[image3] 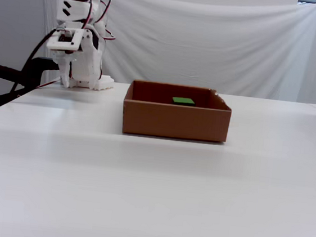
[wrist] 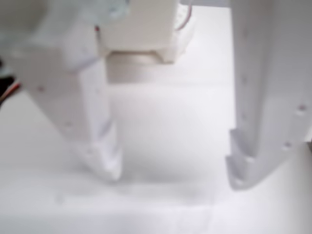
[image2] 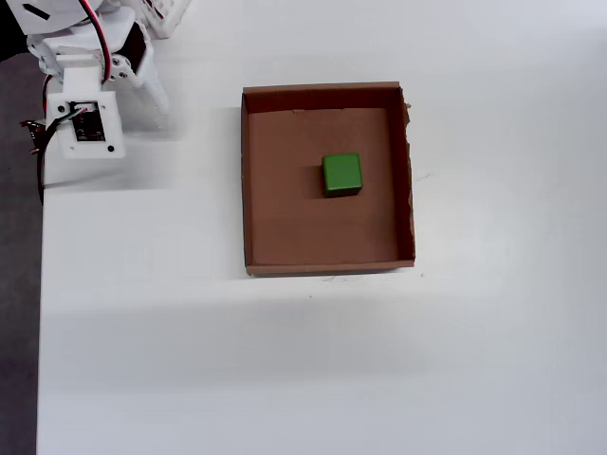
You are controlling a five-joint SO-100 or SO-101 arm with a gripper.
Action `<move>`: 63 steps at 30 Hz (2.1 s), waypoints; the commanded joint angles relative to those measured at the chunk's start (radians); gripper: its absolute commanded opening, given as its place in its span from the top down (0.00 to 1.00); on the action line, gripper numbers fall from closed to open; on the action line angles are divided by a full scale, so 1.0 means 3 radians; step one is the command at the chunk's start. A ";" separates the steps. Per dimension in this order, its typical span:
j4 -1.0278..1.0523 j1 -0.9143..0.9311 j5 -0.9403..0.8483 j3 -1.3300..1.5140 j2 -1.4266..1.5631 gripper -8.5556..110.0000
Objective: Grasp a green cube and put it in a box.
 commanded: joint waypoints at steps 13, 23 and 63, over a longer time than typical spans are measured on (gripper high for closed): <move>0.0082 -0.0317 0.0378 -0.0015 0.0000 0.74; 0.0082 -0.0332 0.0383 -0.0015 0.0000 0.74; 0.0082 -0.0332 0.0389 -0.0015 0.0000 0.74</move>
